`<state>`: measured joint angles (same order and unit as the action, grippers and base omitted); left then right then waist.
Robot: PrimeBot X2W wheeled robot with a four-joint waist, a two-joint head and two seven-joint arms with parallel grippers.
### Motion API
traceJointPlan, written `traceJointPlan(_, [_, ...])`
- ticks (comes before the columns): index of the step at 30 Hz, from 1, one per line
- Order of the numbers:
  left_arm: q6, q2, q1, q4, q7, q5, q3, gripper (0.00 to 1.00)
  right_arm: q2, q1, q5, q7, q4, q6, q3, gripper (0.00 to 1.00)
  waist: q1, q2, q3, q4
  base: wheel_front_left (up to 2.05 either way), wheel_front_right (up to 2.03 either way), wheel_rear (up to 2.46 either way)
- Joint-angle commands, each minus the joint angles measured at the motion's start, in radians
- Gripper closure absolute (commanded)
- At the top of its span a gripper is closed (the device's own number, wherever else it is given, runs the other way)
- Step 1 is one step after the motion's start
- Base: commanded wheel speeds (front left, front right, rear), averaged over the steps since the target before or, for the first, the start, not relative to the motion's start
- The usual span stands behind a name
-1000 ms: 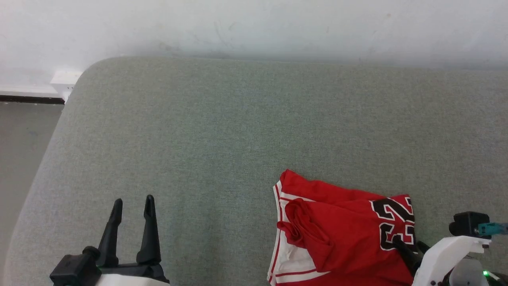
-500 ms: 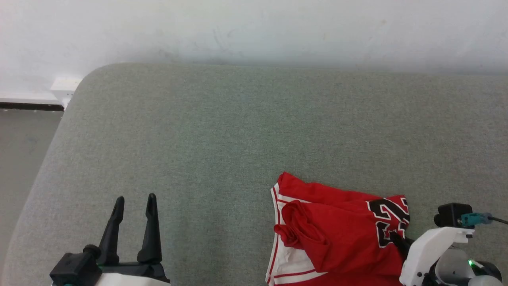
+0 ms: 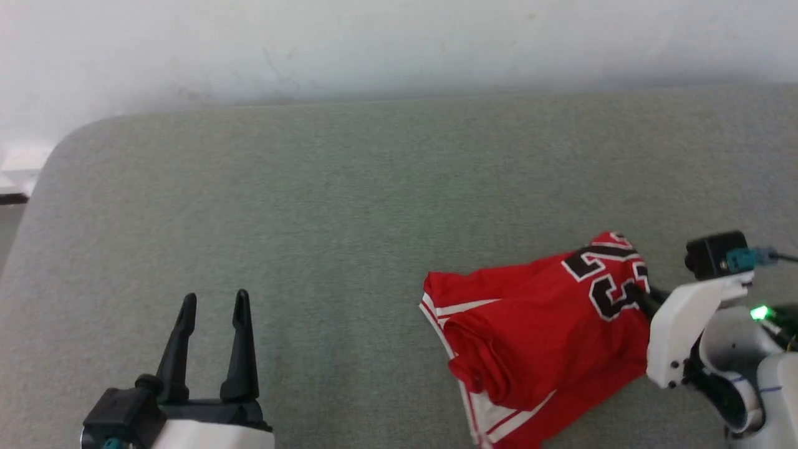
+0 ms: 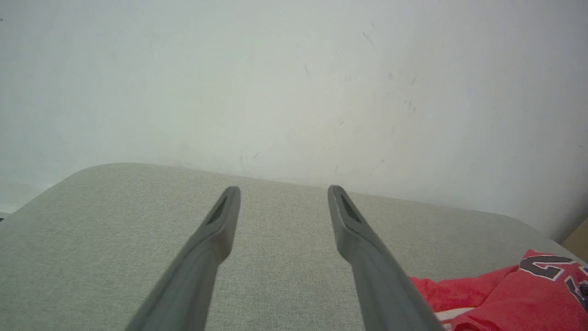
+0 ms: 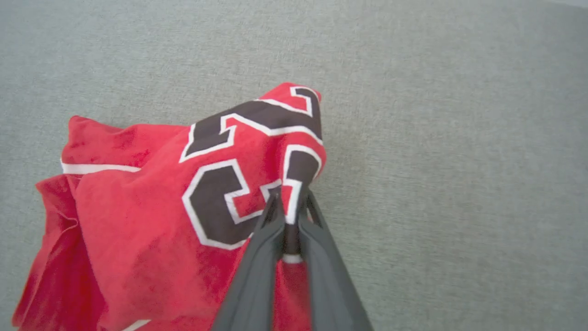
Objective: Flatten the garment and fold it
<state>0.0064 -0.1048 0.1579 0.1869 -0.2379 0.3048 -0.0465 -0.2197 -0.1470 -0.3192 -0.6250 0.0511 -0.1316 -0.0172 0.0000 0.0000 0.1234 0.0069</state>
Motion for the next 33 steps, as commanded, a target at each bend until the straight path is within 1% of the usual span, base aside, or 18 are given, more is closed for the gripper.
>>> traceJointPlan(1, [0.007, -0.005, -0.019, 0.005, -0.002, -0.009, 0.001, 0.00, -0.016, -0.030, 0.004, -0.003, -0.004, 0.001, -0.007, 1.00, 0.0000, 0.0000, 0.022, -0.057, 0.00, 0.00, 0.00])
traceJointPlan(7, [0.013, -0.017, -0.036, 0.014, 0.013, -0.007, 0.007, 0.00, -0.116, -0.132, -0.023, -0.029, 0.004, 0.001, -0.083, 1.00, 0.0000, 0.0000, 0.054, -0.151, 0.00, 0.00, 0.00])
traceJointPlan(13, [0.020, -0.039, -0.060, 0.036, 0.017, -0.015, 0.021, 0.00, -0.177, -0.223, -0.045, -0.029, 0.018, 0.001, -0.106, 1.00, 0.0000, 0.0000, 0.106, -0.239, 0.00, 0.00, 0.00])
traceJointPlan(18, [0.026, -0.067, -0.081, 0.057, 0.033, -0.028, 0.035, 0.00, -0.229, -0.292, -0.063, -0.004, 0.036, 0.001, -0.124, 1.00, 0.0000, 0.0000, 0.167, -0.301, 0.00, 0.00, 0.00])
traceJointPlan(22, [0.028, -0.095, -0.094, 0.082, 0.052, -0.035, 0.049, 0.00, -0.272, -0.342, -0.062, 0.032, 0.059, 0.001, -0.131, 1.00, 0.0000, 0.0000, 0.219, -0.338, 0.00, 0.00, 0.00])
traceJointPlan(28, [0.032, -0.135, -0.116, 0.131, 0.083, -0.050, 0.068, 0.00, -0.342, -0.418, -0.021, 0.108, 0.102, 0.001, -0.147, 1.00, 0.0000, 0.0000, 0.293, -0.383, 0.00, 0.00, 0.00])
traceJointPlan(33, [0.034, -0.168, -0.135, 0.170, 0.113, -0.063, 0.081, 0.00, -0.371, -0.473, 0.011, 0.156, 0.165, 0.001, -0.141, 1.00, 0.0000, 0.0000, 0.351, -0.408, 0.00, 0.00, 0.00])
